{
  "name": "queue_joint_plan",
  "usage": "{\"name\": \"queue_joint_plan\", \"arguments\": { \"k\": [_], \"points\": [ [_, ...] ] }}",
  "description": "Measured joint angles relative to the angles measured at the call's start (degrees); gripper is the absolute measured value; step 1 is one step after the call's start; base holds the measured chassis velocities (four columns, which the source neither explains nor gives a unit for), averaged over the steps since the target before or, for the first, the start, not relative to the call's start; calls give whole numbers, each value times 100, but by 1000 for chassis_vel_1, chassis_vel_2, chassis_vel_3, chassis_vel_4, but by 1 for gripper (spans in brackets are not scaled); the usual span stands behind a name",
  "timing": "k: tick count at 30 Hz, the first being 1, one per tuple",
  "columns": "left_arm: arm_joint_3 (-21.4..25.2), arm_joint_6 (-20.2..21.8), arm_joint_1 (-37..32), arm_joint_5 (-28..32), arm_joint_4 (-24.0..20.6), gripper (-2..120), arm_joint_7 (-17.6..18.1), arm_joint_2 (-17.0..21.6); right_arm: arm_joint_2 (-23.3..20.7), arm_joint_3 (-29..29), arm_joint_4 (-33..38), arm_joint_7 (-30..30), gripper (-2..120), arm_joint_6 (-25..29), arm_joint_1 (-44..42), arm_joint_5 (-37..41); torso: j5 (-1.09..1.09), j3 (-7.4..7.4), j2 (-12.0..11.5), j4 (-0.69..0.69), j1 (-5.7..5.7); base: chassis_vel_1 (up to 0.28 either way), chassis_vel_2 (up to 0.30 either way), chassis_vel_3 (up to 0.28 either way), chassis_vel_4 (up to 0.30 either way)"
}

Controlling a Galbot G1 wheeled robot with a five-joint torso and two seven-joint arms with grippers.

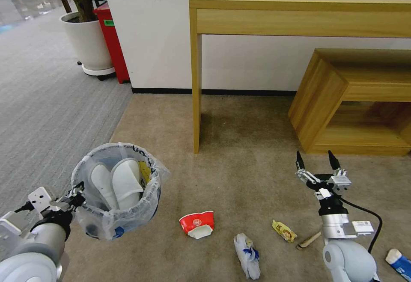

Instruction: Pick up the trash bin and place the garbage on the floor into it.

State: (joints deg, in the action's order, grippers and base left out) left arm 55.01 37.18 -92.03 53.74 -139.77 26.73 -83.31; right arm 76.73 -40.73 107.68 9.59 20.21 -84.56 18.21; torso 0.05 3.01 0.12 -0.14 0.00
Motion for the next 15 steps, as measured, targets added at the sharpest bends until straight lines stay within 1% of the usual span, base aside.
{"name": "queue_joint_plan", "arguments": {
  "k": [1, 2, 4, 5, 8, 9, 11, 12, 13, 14, 15],
  "points": [
    [0, 0, 0, 0, 0, 3, 0, 0, 0, 0, 0, 0, 100, 0, 0, 0, 0, 0, 0, 0, 0, 0, 0, 0, 0],
    [-23, 0, -4, -25, -5, 3, -1, -7, -23, 41, 11, -1, 100, -110, -18, -115, 0, 0, 0, -1, 0, 0, 0, 0, 0],
    [-83, -2, -20, -82, -10, 3, -2, -31, -79, 111, 71, 24, 100, -509, -67, -332, 0, 0, 0, -1, 0, 0, 0, 0, 0],
    [-83, -2, -20, -82, -10, 3, -2, -31, -79, 111, 71, 24, 100, -509, -67, -332, 0, 0, 0, -1, 0, 0, 0, 0, 0],
    [-177, -7, -31, -198, -12, 3, -9, -56, -260, 363, 231, 122, 100, -1490, -179, -412, 0, 1, 0, -1, 0, 0, 0, 0, 0],
    [-177, -7, -31, -198, -12, 3, -9, -56, -260, 363, 231, 122, 100, -1490, -179, -412, 0, 1, 0, -1, 0, 0, 0, 0, 0],
    [-246, -7, -28, -281, -26, 3, -9, -69, -394, 533, 285, 182, 100, -2095, -208, -441, 0, 0, 0, -1, 0, 0, 0, 0, 0],
    [-279, -7, -26, -320, -35, 3, -9, -76, -489, 656, 308, 187, 100, -2495, -216, -444, 0, 0, 0, 0, 0, 0, 0, 0, 0],
    [-279, -7, -26, -320, -35, 3, -9, -76, -489, 656, 308, 187, 100, -2495, -216, -444, 0, 0, 0, 0, 0, 0, 0, 0, 0],
    [-314, -7, -26, -364, -48, 3, -8, -89, -594, 790, 314, 175, 100, -2898, -216, -444, 0, 1, 0, -1, 0, 0, 0, 0, 0],
    [-332, -7, -26, -398, -52, 3, -6, -101, -686, 907, 276, 146, 100, -3145, -196, -469, -1, 0, 0, -1, 0, 0, 0, 0, 0]
  ]
}}
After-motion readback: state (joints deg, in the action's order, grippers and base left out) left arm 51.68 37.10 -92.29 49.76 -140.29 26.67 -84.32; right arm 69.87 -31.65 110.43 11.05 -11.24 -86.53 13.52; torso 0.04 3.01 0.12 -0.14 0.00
